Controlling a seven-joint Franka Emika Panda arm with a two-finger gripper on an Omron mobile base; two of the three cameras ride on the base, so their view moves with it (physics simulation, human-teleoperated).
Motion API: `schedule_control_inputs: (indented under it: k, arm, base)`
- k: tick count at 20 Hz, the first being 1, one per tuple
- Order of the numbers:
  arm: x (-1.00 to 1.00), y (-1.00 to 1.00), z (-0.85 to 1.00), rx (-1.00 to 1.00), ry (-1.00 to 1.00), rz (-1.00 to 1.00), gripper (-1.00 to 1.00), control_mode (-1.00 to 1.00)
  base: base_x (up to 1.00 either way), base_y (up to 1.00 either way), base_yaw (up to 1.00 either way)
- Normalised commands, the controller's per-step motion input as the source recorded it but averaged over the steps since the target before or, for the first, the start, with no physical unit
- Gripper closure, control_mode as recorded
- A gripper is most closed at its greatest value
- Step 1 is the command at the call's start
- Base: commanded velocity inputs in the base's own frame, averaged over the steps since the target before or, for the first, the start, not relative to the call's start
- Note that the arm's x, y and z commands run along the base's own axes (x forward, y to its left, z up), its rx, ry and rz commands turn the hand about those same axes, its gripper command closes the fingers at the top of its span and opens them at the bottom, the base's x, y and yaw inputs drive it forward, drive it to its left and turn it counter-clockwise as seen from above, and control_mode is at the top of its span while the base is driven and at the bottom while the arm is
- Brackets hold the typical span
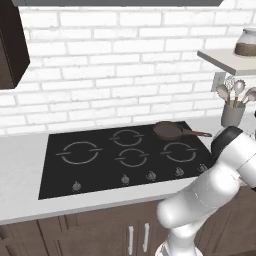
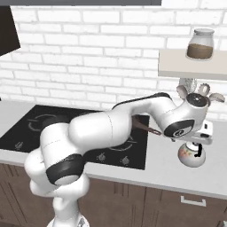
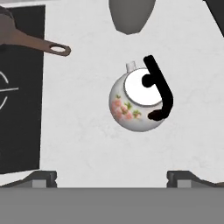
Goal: Pick the kettle from the counter and place it on a stove burner. Then turn the burner on.
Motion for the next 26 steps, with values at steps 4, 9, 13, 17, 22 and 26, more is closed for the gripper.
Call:
schedule_control_inputs:
  k: [4, 9, 13, 17, 22, 26]
  arm:
    - [0.5, -0.29, -0.09, 0.0, 0.0, 0.11, -1.0, -1.0]
    - [0.64, -0.37, -0.02, 0.0, 0.01, 0.03, -1.0, -1.0]
    - [0.43, -0.38, 0.0, 0.0, 0.03, 0.0, -1.0, -1.0]
    - [0.0, -0.42, -0.03, 0.02, 0.0, -0.02, -1.0, -1.0]
    - [0.0, -0.16, -0.07, 0.03, 0.0, -0.01, -1.0, -1.0]
    - [0.02, 0.0, -0.22, 0.0, 0.07, 0.0, -1.0, -1.0]
  base:
    - [0.0, 0.0, 0.0]
    - [0.0, 0.0, 0.0]
    - [0.0, 0.0, 0.0]
    - [0.0, 0.0, 0.0]
    - [0.0, 0.0, 0.0]
    - [0.0, 0.0, 0.0]
